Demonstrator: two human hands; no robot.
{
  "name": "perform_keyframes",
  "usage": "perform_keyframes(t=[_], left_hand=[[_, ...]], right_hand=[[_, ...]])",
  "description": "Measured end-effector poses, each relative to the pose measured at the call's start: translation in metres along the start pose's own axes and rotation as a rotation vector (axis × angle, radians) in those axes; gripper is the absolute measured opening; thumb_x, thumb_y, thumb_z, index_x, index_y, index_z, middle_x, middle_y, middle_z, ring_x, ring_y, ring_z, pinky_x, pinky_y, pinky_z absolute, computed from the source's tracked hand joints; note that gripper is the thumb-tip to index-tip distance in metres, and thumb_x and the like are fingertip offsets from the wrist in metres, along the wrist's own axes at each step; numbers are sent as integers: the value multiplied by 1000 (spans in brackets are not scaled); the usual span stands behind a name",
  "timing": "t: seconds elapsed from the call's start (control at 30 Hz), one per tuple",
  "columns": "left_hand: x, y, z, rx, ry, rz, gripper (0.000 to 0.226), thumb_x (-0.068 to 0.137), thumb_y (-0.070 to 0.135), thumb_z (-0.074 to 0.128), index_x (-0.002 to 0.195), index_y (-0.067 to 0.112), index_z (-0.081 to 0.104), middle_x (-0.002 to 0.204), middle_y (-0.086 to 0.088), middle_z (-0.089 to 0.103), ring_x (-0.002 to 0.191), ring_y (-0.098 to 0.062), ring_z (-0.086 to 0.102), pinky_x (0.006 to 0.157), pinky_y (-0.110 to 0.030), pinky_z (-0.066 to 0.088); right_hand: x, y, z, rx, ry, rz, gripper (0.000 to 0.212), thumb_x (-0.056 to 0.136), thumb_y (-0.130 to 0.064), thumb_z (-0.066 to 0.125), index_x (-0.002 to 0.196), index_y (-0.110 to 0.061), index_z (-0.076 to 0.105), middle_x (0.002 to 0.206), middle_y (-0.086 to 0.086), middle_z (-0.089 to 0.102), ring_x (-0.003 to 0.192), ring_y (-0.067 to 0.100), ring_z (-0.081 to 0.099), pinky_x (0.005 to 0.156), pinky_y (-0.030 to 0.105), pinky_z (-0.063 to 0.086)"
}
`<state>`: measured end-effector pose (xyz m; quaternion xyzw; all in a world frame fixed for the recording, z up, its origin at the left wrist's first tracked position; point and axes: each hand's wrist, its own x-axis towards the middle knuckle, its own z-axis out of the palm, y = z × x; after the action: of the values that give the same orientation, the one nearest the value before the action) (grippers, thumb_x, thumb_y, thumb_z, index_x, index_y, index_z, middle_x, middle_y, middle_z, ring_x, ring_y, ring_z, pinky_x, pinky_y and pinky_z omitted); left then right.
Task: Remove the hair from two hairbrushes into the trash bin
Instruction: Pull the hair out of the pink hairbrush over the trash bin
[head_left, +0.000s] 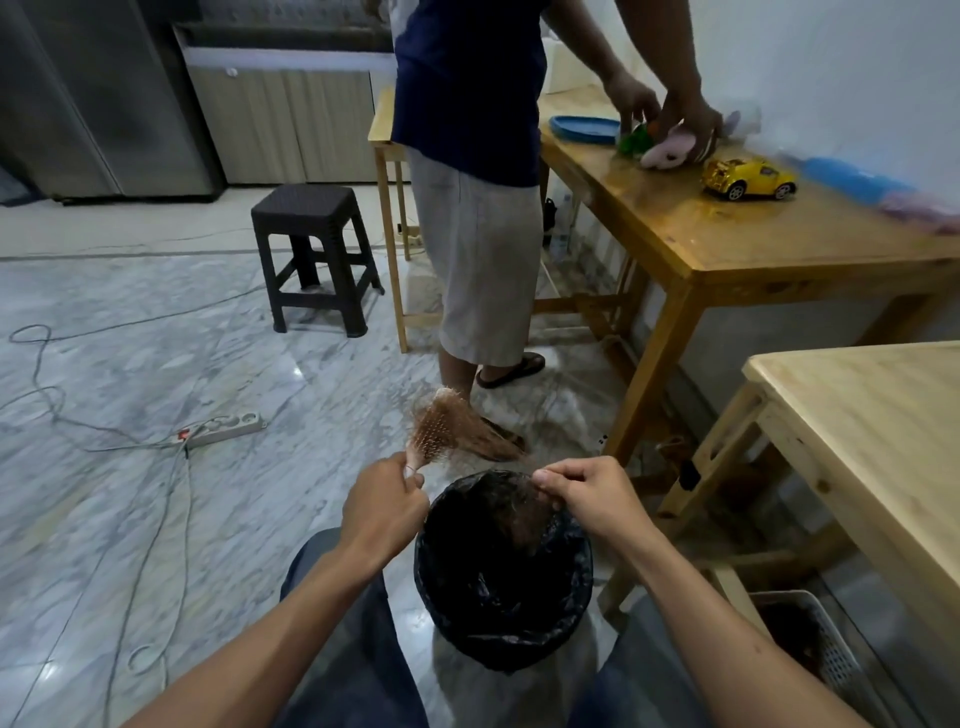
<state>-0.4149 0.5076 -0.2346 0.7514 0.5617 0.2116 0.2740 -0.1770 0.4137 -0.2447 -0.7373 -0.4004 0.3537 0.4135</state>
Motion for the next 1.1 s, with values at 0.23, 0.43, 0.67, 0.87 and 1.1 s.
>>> perform_keyframes(t=[0.23,0.43,0.67,0.87,1.1], left_hand=[[-9,7,3,121,-15,256,7,97,20,50,91,16,51,79,3,48,70,-23,50,60,-35,37],[-8,13,5,111,-52,298,11,97,21,52,101,13,57,89,-3,57,80,-26,54,69,-40,45],[11,-11,-10,85,9,-2,13,90,14,51,79,11,56,74,-7,61,66,-27,57,56,-36,41],[4,-10,-2,79,-29,150,18,95,17,49,80,10,55,72,-4,57,66,-26,54,56,-38,38],[-4,0,6,114,-71,285,5,94,21,50,95,18,54,91,-4,59,83,-29,56,69,-42,47]], right_hand=[[-1,-25,-4,92,-87,20,57,93,-64,60,139,-31,62,126,-16,61,115,2,55,85,15,39],[1,-34,9,65,-60,-32,17,93,-32,77,100,-18,83,93,-3,81,79,-6,69,78,15,49],[-1,-14,-7,-99,20,42,13,90,-33,79,79,-25,82,78,-6,80,79,3,72,72,21,53],[1,-11,-3,-82,-60,132,37,96,-31,70,130,-16,70,117,-4,71,108,12,63,90,28,47],[3,-37,19,189,-109,14,53,93,-58,65,137,-29,62,121,-14,65,109,0,61,86,19,47]])
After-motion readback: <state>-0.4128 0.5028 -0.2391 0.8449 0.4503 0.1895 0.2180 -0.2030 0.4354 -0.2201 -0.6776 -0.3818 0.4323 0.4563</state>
